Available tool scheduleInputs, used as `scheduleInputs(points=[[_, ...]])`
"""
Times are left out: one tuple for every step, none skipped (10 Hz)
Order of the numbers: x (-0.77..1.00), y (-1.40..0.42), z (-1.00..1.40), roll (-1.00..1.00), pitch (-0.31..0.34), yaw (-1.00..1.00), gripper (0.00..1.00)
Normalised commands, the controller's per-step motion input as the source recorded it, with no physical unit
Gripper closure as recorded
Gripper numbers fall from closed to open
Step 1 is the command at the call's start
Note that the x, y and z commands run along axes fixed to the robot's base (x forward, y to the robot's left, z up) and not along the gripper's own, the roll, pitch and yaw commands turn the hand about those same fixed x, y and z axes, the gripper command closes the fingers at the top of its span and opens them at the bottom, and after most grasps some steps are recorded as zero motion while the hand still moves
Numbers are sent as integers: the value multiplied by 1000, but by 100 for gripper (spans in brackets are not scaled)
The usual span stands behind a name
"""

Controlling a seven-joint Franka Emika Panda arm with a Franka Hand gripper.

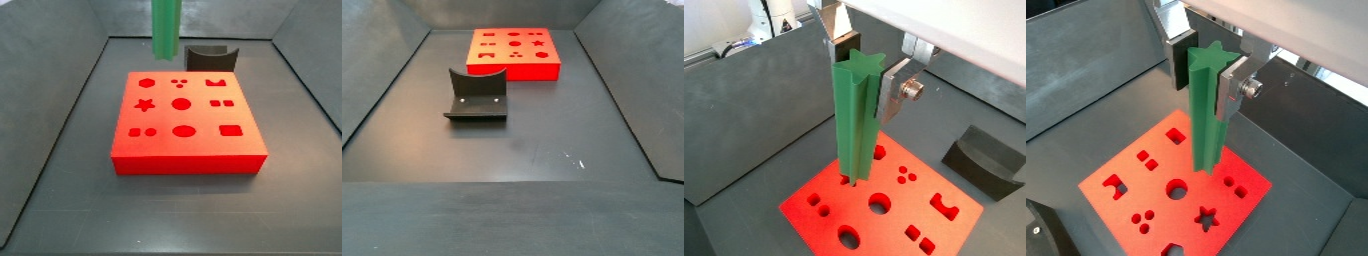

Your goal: Insert the star object.

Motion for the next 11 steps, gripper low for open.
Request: scheduleInputs(points=[[17,77,-77,-20,0,0,100],[31,109,-66,-47,0,0,100],[23,120,-86,-59,0,0,100],[83,129,-51,-94,-46,-146,100],[129,191,-91,-270,-206,-283,100],[274,86,-257,-246,-247,-451,100],[126,63,-280,-149,-219,-857,100],[0,0,-303,-63,-139,-1000,100],[0,0,-223,-30,-127,-1000,100],[0,31,-114,0,-87,-991,100],[0,34,-83,4,-36,-997,100]])
